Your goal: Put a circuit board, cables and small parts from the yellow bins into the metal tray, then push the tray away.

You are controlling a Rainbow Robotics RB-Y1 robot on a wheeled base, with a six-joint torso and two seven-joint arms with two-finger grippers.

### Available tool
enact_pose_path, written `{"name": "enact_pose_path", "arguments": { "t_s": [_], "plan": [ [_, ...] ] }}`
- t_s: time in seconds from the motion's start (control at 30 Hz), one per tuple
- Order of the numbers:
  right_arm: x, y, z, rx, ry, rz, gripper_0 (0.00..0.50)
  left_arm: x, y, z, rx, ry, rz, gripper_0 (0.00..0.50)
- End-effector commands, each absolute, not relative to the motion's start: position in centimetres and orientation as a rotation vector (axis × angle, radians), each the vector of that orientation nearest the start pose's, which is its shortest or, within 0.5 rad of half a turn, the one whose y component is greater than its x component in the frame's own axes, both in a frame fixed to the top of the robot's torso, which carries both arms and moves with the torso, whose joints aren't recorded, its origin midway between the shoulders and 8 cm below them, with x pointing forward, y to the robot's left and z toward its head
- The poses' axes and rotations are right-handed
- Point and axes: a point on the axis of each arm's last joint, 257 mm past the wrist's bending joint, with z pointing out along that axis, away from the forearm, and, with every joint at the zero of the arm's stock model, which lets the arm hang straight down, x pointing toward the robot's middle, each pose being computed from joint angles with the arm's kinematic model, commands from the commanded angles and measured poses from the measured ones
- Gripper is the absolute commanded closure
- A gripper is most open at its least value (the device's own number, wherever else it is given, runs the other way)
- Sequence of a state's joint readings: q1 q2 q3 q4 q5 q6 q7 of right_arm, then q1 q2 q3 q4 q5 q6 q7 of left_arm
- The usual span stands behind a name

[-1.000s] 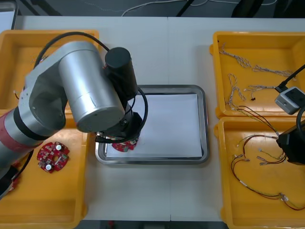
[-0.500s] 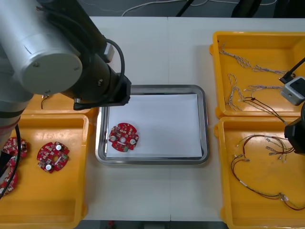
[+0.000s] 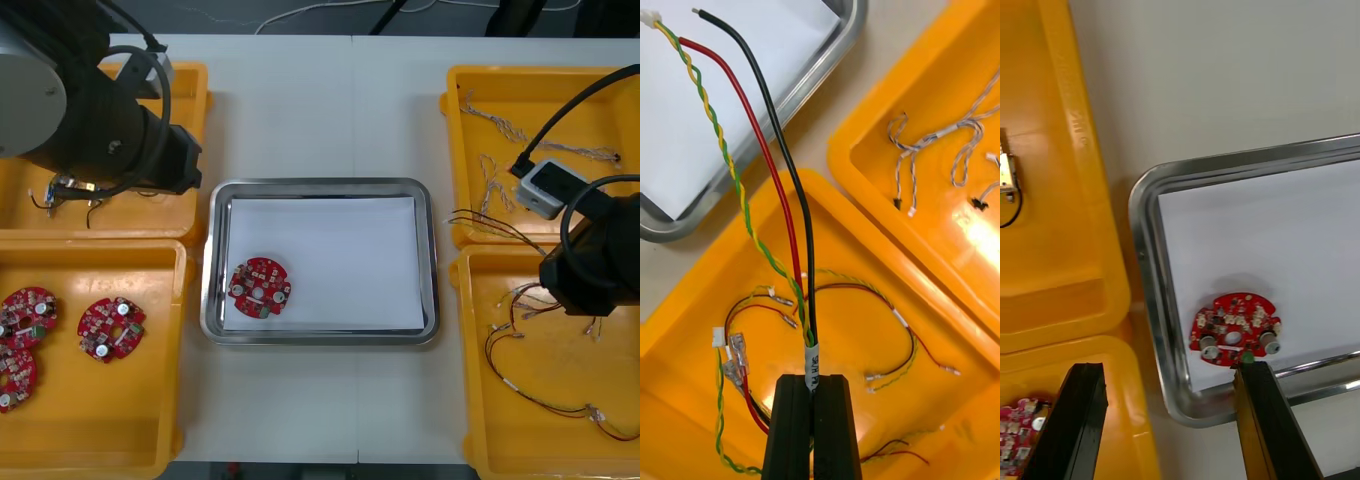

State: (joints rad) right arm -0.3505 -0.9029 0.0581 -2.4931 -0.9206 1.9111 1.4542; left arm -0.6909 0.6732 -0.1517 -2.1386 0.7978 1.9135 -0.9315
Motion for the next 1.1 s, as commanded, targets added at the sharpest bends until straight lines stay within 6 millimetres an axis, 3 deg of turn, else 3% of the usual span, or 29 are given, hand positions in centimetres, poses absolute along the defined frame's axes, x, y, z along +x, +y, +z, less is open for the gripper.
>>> {"name": "enact_pose_path", "arguments": {
  "t_s": [0.03,0.27,0.47,0.8,1.1],
  "plan": [
    [36.8,-22.4,-12.6,-1.062,2.372,-0.233,0.5,44.9,23.1,-8.6,0.156,2.508,-0.069,0.0],
    [37.0,-18.5,-13.2,-1.21,2.322,-0.209,0.5,44.3,27.9,-10.8,0.204,2.541,0.033,0.0],
    [37.7,-14.9,-13.5,-1.355,2.247,-0.236,0.5,44.4,30.8,-12.3,0.222,2.591,0.065,0.0],
    [40.0,-10.0,-14.7,-1.676,2.078,-0.335,0.5,47.9,33.2,-12.6,0.134,2.527,0.055,0.0],
    [40.7,-7.8,-16.8,-1.966,1.887,-0.331,0.5,50.6,33.9,-12.8,0.052,2.45,0.077,0.0]
  ]
}}
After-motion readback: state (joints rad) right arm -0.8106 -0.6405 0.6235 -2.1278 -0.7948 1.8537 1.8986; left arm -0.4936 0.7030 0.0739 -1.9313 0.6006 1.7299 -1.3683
